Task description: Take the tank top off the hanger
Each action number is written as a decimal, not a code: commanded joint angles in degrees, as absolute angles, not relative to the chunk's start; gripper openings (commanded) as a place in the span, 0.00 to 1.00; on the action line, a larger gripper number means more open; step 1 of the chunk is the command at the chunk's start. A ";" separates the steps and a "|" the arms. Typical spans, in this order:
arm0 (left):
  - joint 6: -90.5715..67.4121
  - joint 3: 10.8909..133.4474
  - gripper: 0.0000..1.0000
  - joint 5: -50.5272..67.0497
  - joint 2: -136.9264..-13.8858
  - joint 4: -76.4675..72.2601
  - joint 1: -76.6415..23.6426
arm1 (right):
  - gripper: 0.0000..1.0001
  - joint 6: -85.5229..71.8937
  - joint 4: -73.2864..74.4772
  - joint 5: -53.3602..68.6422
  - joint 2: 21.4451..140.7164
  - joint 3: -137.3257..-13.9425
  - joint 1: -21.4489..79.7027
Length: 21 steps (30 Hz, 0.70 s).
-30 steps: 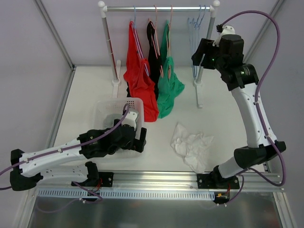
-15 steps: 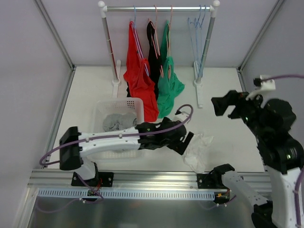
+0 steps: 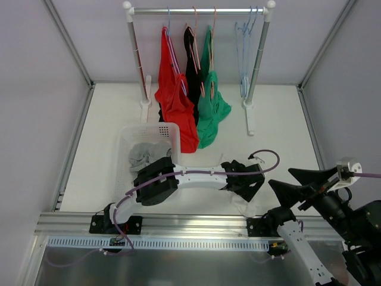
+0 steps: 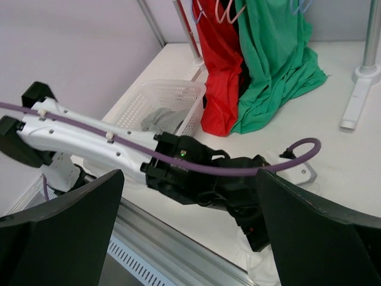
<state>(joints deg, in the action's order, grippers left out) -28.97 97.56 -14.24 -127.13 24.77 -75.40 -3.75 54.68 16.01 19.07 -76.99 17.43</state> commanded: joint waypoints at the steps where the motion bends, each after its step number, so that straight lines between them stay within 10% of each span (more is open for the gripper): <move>1: -31.02 100.37 0.99 -13.71 -128.66 24.96 -75.67 | 0.99 -5.18 56.86 20.39 15.92 -77.43 17.14; 2: -31.03 100.46 0.95 -13.45 -128.93 24.96 -75.76 | 0.99 -5.45 56.95 21.17 15.30 -77.43 17.23; 5: -30.67 99.94 0.25 -15.46 -128.32 25.05 -76.73 | 0.99 -6.15 56.95 21.80 13.71 -77.61 17.14; 7: -30.59 99.06 0.00 -17.22 -127.01 25.05 -77.08 | 0.99 -6.41 57.13 21.88 13.10 -77.61 17.14; 21: -24.00 90.35 0.00 -32.58 -89.31 33.55 -77.43 | 1.00 -8.00 57.13 21.18 9.40 -75.24 17.14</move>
<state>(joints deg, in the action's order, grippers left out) -26.85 88.51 -24.75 -96.49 28.71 -77.28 -7.11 57.49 21.06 9.65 -76.20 17.43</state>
